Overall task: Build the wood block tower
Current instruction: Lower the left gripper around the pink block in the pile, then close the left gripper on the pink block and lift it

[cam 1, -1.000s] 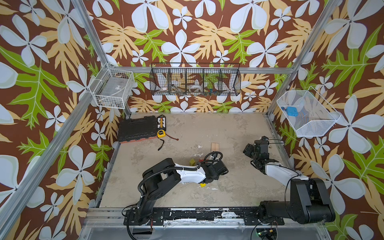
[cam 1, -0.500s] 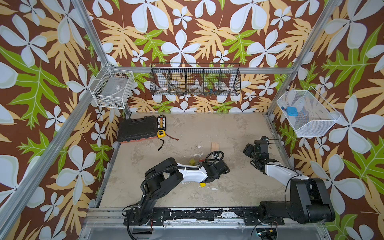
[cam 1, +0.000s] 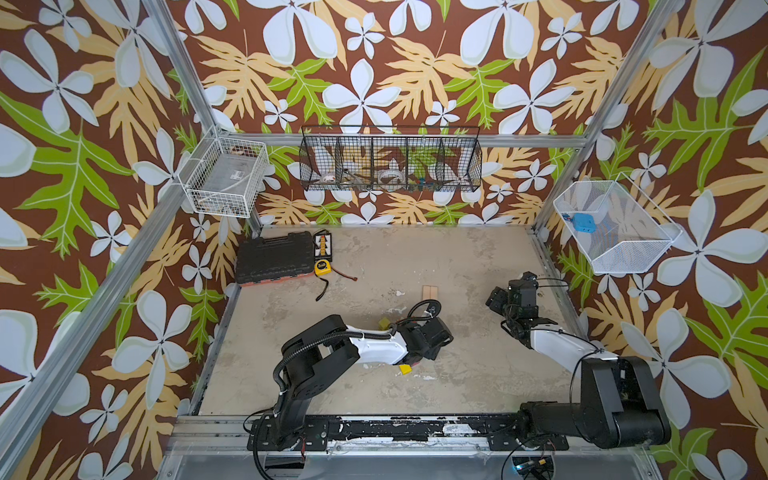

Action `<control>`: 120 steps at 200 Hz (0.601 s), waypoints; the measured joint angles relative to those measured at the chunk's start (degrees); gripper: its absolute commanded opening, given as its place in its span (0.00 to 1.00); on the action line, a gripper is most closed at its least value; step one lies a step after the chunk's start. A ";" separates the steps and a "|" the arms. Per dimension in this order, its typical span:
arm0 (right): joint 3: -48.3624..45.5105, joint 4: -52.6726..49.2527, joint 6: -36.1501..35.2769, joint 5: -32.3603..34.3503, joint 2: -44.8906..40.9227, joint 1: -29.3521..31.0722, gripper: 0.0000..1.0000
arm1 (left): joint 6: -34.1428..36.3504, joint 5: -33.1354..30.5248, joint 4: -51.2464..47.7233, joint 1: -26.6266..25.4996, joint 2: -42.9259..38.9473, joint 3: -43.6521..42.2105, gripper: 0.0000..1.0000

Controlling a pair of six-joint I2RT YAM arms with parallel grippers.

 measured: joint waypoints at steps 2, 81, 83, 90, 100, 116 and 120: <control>0.00 0.00 0.00 0.00 0.00 0.00 0.75 | 0.26 0.17 0.15 0.04 -0.02 -0.09 0.88; 0.04 -0.02 -0.02 0.02 0.20 0.20 0.75 | 5.57 5.64 3.32 0.11 0.17 -0.57 0.79; 0.04 -0.02 -0.02 0.02 0.20 0.20 0.75 | 5.62 5.68 3.32 0.11 0.17 -0.57 0.78; 0.04 -0.02 -0.02 0.04 0.20 0.22 0.75 | 5.73 6.05 3.39 0.13 0.17 -0.57 0.76; 0.04 -0.02 -0.02 0.11 0.20 0.26 0.75 | 5.81 6.64 3.72 0.11 0.17 -0.72 0.76; 0.04 -0.02 -0.02 0.20 0.20 0.31 0.75 | 5.86 6.64 3.85 0.11 -0.02 -1.03 0.78; 0.04 -0.02 -0.02 0.22 0.20 0.31 0.75 | 5.84 6.64 3.87 0.11 -0.11 -1.11 0.78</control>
